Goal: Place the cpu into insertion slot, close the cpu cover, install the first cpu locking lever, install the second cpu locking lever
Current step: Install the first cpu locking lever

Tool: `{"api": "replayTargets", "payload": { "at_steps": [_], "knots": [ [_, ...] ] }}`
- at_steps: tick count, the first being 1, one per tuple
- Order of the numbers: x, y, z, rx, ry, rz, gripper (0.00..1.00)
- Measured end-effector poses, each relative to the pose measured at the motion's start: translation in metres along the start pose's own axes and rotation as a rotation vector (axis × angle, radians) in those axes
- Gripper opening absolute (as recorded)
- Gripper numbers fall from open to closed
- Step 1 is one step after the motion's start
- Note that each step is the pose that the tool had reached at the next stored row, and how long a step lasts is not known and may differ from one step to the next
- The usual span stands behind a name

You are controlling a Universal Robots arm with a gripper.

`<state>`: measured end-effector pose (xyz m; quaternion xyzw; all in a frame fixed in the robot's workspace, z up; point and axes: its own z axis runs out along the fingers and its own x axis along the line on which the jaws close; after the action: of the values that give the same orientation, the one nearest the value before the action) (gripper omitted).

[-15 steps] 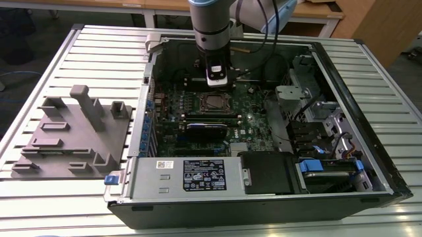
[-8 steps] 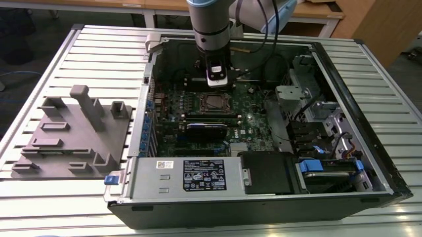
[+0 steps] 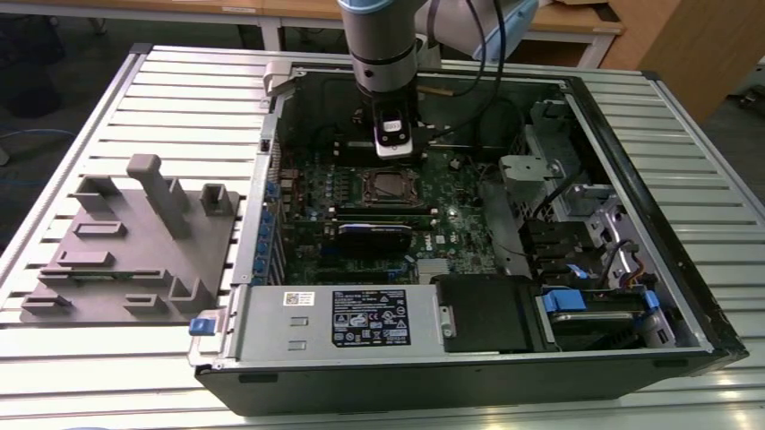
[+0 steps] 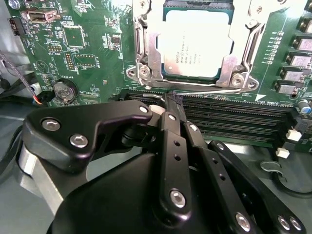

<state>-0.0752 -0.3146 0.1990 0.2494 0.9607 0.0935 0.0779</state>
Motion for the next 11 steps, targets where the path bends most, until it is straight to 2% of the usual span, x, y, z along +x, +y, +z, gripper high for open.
{"api": "replayTargets", "payload": {
  "at_steps": [2,5,11],
  "knots": [
    [0.0000,-0.0001,0.0001,-0.0005,-0.0006,0.000,0.10],
    [-0.0004,-0.0011,0.0003,-0.0030,-0.0053,-0.001,0.10],
    [0.0022,-0.0027,-0.0003,-0.0042,-0.0072,-0.001,0.10]
  ]
}}
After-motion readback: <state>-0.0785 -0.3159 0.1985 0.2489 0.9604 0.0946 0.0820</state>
